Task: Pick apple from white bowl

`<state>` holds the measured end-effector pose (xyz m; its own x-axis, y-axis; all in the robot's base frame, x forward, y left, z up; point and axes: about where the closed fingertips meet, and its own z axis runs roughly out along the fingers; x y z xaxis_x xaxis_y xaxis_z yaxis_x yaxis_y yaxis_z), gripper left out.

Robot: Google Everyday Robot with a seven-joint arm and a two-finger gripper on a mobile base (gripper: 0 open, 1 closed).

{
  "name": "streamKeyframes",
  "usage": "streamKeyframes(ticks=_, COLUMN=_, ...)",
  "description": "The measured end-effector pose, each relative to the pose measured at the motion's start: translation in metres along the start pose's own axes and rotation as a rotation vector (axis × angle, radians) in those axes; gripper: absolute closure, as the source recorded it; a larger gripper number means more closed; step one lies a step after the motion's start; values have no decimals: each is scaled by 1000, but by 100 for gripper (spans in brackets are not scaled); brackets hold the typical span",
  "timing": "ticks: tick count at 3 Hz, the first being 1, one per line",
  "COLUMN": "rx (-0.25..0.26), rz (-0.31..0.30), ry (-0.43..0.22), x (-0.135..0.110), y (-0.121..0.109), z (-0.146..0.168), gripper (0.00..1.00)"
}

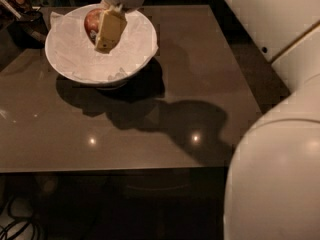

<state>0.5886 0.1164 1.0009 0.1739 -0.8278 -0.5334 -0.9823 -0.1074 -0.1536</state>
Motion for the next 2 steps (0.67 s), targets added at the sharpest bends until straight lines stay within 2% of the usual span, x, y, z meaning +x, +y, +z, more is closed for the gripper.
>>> streamKeyframes(ticks=1, rx=15, rz=-65, ry=-31, x=-12, y=33, z=-30, gripper=100)
streamKeyframes(ticks=2, rx=21, rz=-70, ry=-33, x=-14, y=36, z=-34, gripper=100)
